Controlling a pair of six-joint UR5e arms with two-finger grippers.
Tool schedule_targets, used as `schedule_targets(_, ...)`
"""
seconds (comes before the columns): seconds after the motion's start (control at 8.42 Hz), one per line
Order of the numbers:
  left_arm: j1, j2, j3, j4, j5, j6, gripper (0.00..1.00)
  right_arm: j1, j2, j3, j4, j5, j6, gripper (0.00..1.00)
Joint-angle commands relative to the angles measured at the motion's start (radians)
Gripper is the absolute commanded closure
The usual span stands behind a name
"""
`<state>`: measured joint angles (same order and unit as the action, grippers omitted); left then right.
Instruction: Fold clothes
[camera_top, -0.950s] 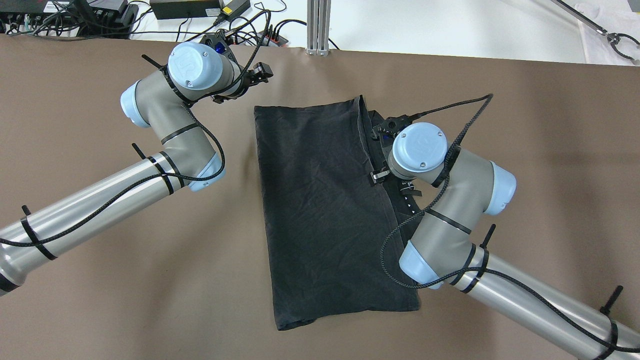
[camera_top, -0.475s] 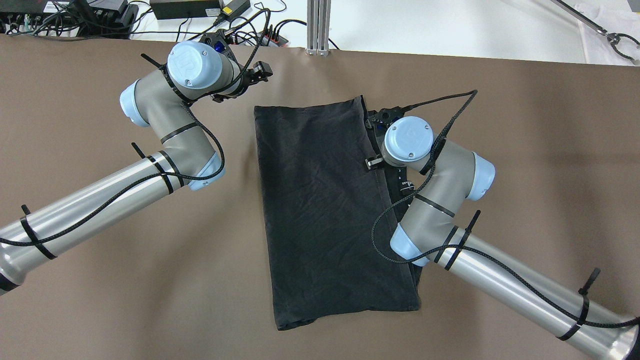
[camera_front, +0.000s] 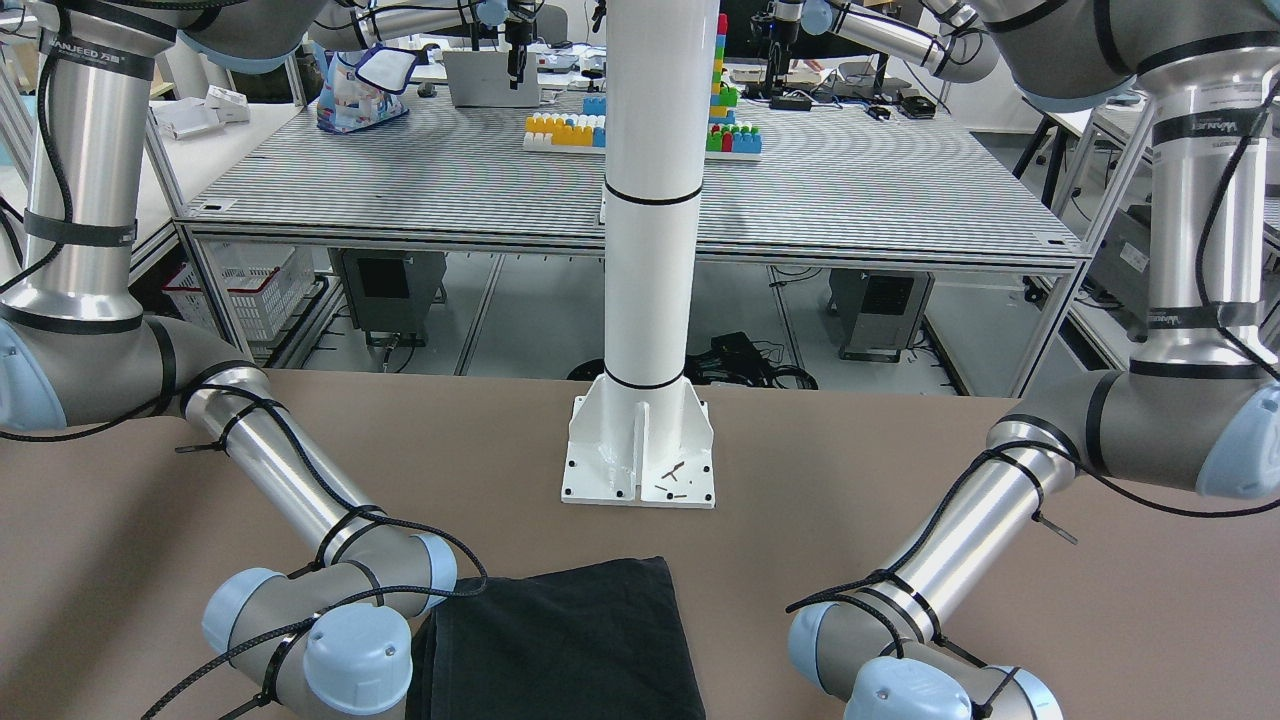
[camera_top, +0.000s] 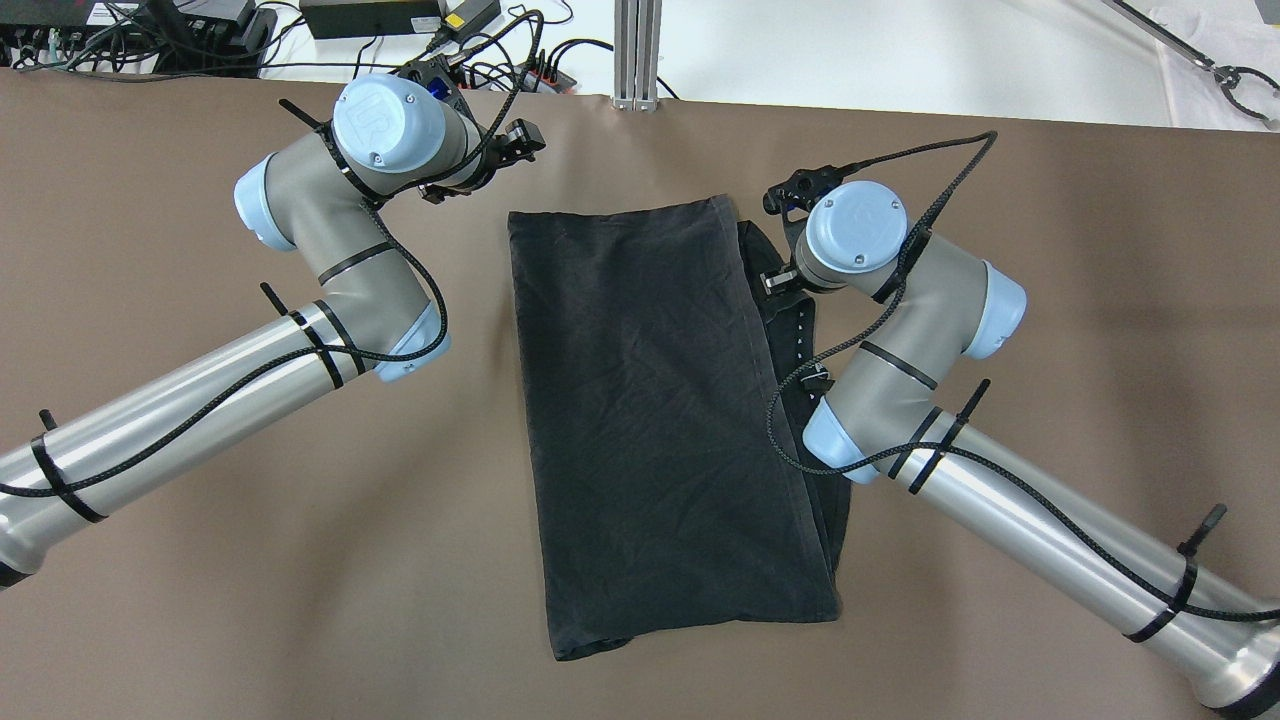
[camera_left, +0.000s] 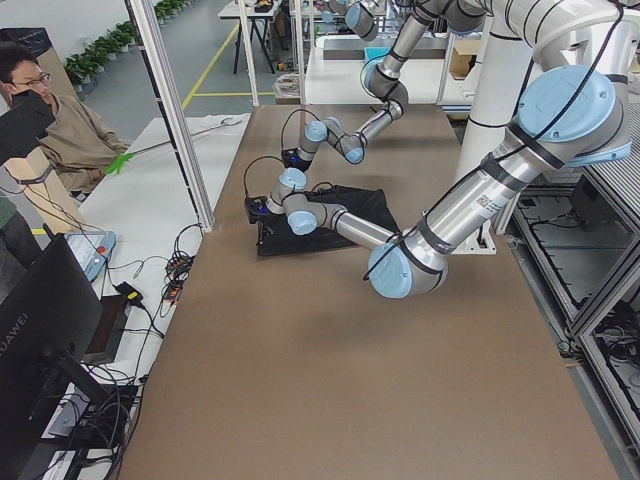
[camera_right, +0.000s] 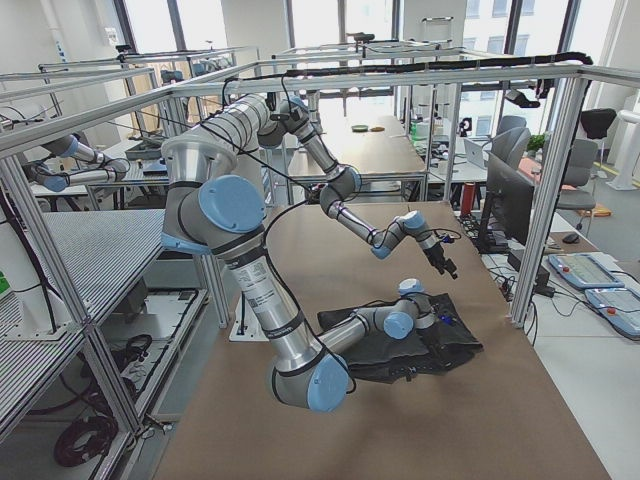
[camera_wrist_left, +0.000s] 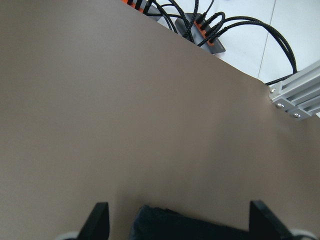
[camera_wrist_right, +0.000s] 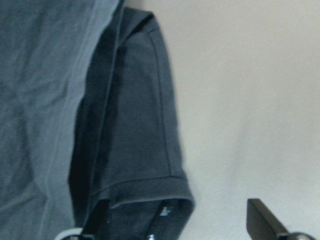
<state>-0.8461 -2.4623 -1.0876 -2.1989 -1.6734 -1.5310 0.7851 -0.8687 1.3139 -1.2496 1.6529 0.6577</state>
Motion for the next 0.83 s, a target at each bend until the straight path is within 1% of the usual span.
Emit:
schedule_targets(0.0,0.001,0.012,-0.031,0.03,0.0,0.0,0.0,0.002,0.095,-0.066,0.004,0.021,0.095,0.05)
schedule_targets(0.12,0.001,0.012,-0.032,0.03,0.0,0.0,0.0,-0.004,0.126,-0.111,0.007,0.019,0.13,0.05)
schedule_targets(0.24,0.002,0.012,-0.032,0.03,0.001,0.0,0.0,-0.009,0.122,-0.158,0.068,0.015,0.132,0.05)
schedule_targets(0.36,0.002,0.014,-0.034,0.03,0.003,0.0,0.0,-0.009,0.108,-0.227,0.16,0.012,0.132,0.05)
schedule_targets(0.47,0.001,0.016,-0.038,0.031,0.004,-0.001,0.0,0.0,0.088,-0.229,0.168,0.011,0.119,0.05)
schedule_targets(0.59,0.002,0.014,-0.04,0.031,0.004,0.0,0.0,0.038,0.053,-0.197,0.168,0.037,0.084,0.05)
schedule_targets(0.71,0.002,0.009,-0.041,0.031,0.004,-0.001,0.0,0.049,0.027,-0.132,0.162,0.101,0.083,0.05)
